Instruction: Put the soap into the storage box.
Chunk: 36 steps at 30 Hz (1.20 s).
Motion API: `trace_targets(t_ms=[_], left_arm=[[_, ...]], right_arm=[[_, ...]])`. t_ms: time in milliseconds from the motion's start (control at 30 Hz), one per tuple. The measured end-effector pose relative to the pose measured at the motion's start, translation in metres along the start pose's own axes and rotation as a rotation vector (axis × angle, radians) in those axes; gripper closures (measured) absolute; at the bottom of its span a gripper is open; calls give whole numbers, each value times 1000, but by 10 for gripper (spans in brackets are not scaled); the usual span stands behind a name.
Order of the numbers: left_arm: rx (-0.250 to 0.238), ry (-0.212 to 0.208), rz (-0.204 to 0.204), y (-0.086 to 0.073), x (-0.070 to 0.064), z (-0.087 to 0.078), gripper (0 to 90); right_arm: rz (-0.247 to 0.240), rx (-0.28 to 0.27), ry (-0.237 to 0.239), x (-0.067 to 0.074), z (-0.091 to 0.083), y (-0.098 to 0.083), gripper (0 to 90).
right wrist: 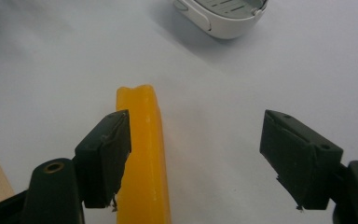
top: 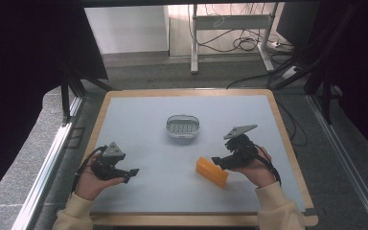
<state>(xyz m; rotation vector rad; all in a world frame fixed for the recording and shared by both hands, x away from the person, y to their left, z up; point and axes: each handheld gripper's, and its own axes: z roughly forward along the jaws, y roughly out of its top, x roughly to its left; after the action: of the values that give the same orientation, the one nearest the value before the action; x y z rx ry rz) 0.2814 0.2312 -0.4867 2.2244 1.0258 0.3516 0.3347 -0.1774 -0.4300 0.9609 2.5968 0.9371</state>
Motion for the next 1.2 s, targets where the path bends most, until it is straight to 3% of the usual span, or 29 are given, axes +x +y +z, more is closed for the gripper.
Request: trace_targets(t_ms=[367,700,1200], left_arm=[[6,2,4,-1,1,2,204],[9,-3,9,0,-1,2,204],[-1,0,5,0,0,1,204]], right_arm=[[-68,111,18,15,19,5,262],[-98,174,33,25,30,4,312],[-124,311,-5,35,56,4,431]])
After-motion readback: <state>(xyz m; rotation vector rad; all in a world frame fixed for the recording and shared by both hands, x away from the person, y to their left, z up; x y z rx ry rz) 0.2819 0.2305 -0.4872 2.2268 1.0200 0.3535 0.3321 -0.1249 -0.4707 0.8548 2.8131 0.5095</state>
